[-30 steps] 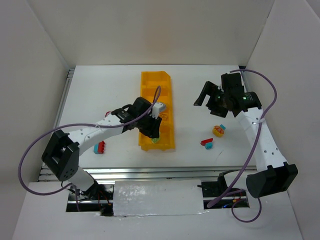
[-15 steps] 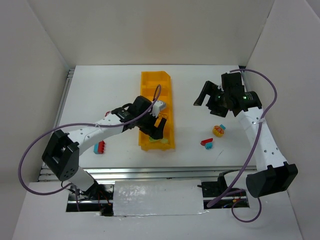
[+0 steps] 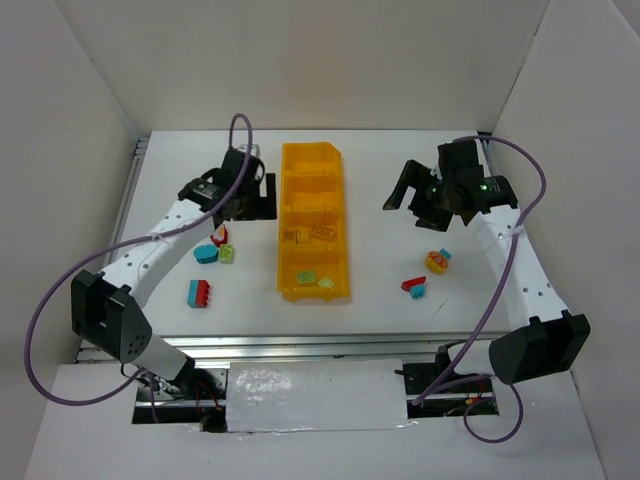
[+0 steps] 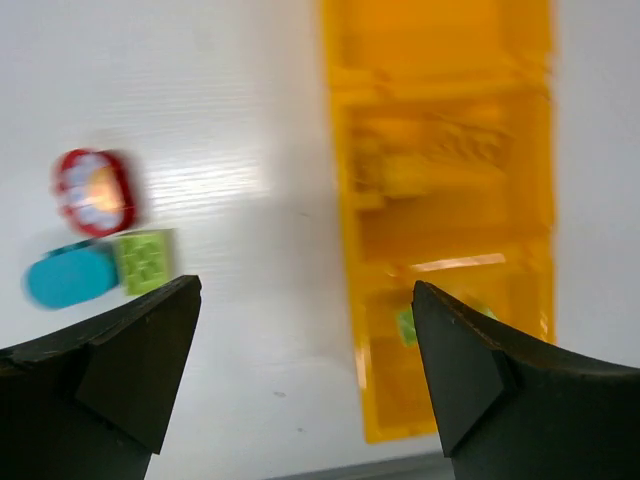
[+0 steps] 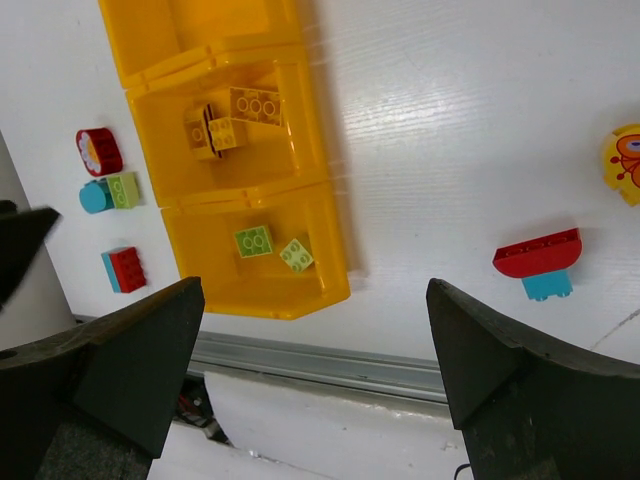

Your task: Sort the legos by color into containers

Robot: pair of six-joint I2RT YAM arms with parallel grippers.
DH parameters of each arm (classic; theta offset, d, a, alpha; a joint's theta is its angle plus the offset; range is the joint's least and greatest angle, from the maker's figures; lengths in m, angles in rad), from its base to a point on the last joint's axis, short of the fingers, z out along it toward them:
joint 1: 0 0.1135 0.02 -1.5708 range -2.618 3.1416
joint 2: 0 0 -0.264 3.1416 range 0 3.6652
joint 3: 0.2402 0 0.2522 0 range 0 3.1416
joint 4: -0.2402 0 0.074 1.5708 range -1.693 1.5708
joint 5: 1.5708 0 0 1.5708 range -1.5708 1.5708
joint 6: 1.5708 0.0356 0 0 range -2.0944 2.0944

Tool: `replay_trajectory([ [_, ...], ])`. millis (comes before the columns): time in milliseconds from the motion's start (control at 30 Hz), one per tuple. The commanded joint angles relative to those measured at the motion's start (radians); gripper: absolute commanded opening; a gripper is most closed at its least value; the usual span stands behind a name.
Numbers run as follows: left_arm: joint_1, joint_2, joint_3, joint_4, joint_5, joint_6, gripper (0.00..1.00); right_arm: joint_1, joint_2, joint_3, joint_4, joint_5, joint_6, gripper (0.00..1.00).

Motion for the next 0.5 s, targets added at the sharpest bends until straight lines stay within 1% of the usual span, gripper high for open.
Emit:
replay_trajectory([
  [0, 0.089, 0.021, 0.039, -0.122, -0.113, -0.101, 1.0, -0.005, 0.0, 0.049, -0.013, -0.011, -0.021, 1.0],
  [100, 0.105, 0.058, -0.001, -0.111, -0.122, -0.089, 0.98, -0.005, 0.009, 0.054, -0.013, -0.023, -0.024, 1.0],
  [167, 0.129, 0.081, -0.034, -0.095, -0.093, -0.093, 0.91, -0.002, 0.011, 0.054, -0.01, -0.034, -0.024, 1.0],
  [200, 0.134, 0.093, -0.076, -0.055, -0.082, -0.097, 0.88, -0.004, 0.009, 0.048, -0.006, -0.037, -0.024, 1.0],
  [233, 0.135, 0.098, -0.088, -0.041, -0.079, -0.101, 0.86, -0.005, 0.009, 0.045, 0.001, -0.04, -0.022, 1.0],
  [333, 0.14, 0.133, -0.099, -0.03, -0.086, -0.124, 0.83, -0.004, 0.015, 0.041, 0.0, -0.054, -0.028, 1.0],
  [467, 0.148, 0.17, -0.107, -0.051, -0.128, -0.15, 0.84, -0.005, 0.02, 0.034, 0.007, -0.06, -0.03, 1.0],
])
